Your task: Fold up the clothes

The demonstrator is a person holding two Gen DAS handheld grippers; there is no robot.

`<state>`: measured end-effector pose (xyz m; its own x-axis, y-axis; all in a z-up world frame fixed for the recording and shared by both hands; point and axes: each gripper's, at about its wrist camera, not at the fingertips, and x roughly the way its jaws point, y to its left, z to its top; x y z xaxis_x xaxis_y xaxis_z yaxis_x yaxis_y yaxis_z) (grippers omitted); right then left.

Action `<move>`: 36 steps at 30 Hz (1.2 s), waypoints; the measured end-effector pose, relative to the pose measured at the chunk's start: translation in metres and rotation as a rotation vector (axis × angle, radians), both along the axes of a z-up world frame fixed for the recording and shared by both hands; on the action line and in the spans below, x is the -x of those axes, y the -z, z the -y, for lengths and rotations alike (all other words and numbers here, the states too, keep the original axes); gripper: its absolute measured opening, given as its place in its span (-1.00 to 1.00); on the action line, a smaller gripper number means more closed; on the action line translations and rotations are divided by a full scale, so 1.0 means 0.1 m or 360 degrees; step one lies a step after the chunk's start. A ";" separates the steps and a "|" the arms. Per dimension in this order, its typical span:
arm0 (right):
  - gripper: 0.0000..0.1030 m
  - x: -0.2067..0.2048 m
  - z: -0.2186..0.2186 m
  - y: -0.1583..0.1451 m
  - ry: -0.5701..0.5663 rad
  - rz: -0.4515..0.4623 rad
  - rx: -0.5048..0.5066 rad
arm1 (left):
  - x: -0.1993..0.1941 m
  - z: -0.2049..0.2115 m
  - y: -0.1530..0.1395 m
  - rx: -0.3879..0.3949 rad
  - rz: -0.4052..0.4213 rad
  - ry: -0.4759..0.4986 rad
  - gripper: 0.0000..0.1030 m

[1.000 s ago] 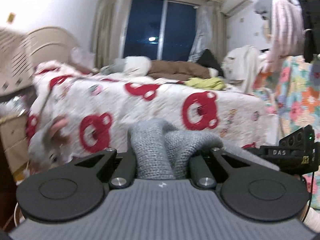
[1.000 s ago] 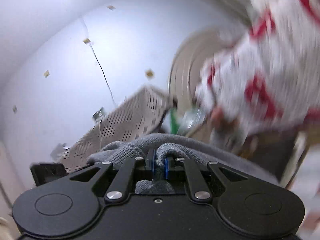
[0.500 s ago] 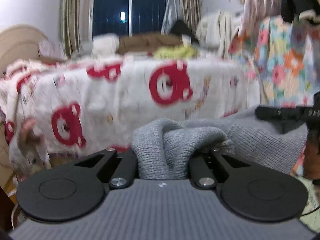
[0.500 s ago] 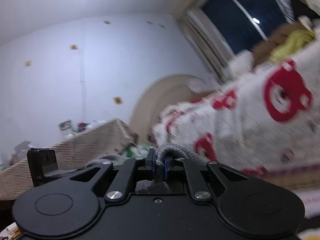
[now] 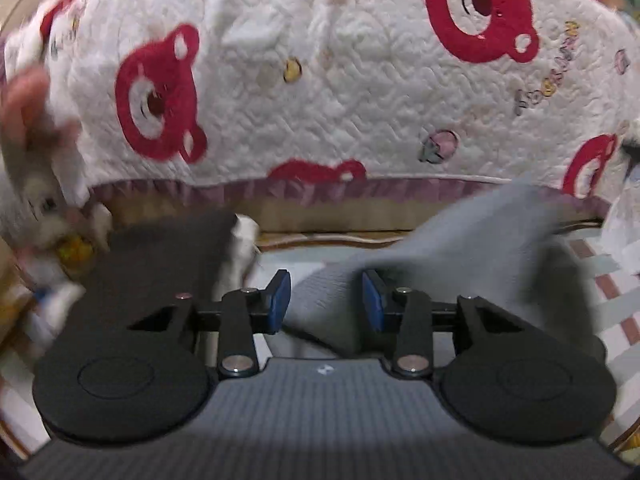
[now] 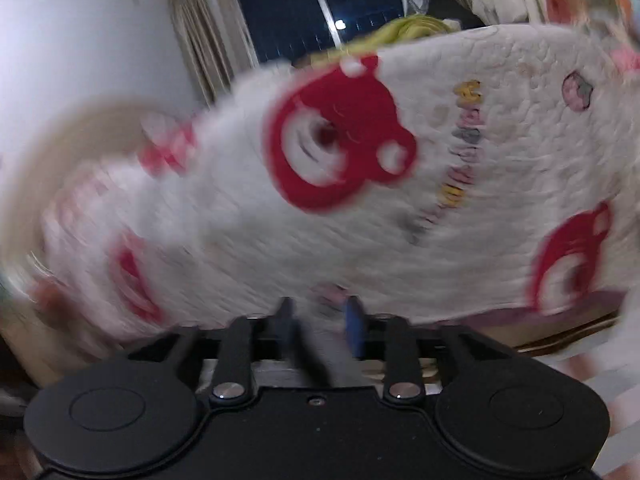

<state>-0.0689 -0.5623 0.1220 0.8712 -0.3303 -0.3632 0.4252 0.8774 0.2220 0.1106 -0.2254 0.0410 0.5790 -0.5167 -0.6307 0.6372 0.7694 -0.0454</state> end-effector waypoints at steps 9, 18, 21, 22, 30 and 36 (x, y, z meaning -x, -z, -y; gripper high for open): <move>-0.25 0.32 -0.50 1.72 -0.0366 -0.0482 -0.0210 | 0.28 -0.59 1.46 0.0051 -0.0513 -0.0097 -0.30; -0.21 -0.01 -1.00 1.91 -0.0607 -0.0599 -0.0331 | 0.42 -0.76 1.63 0.0003 -0.0441 0.0005 -0.27; -0.14 -0.28 -1.17 1.77 -0.0674 -0.0583 -0.0325 | 0.34 -0.74 1.57 0.0012 -0.0384 0.0029 -0.31; -0.12 -0.38 -1.22 1.73 -0.0697 -0.0577 -0.0324 | 0.30 -0.76 1.57 0.0027 -0.0373 0.0025 -0.33; 0.27 -1.69 -1.26 1.96 -0.0766 -0.0661 -0.0433 | -0.10 -0.89 1.60 0.0127 -0.0499 -0.0066 -0.77; -0.48 -2.01 -1.23 2.41 -0.0638 -0.0746 -0.0496 | -0.34 -1.01 1.64 0.0230 -0.0489 -0.0114 -0.77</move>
<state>0.1323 -0.4391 -0.1188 0.6322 0.1654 -0.7569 0.1940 0.9120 0.3613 0.1449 -0.1246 -0.1229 0.4113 -0.5782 -0.7046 0.5213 0.7834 -0.3386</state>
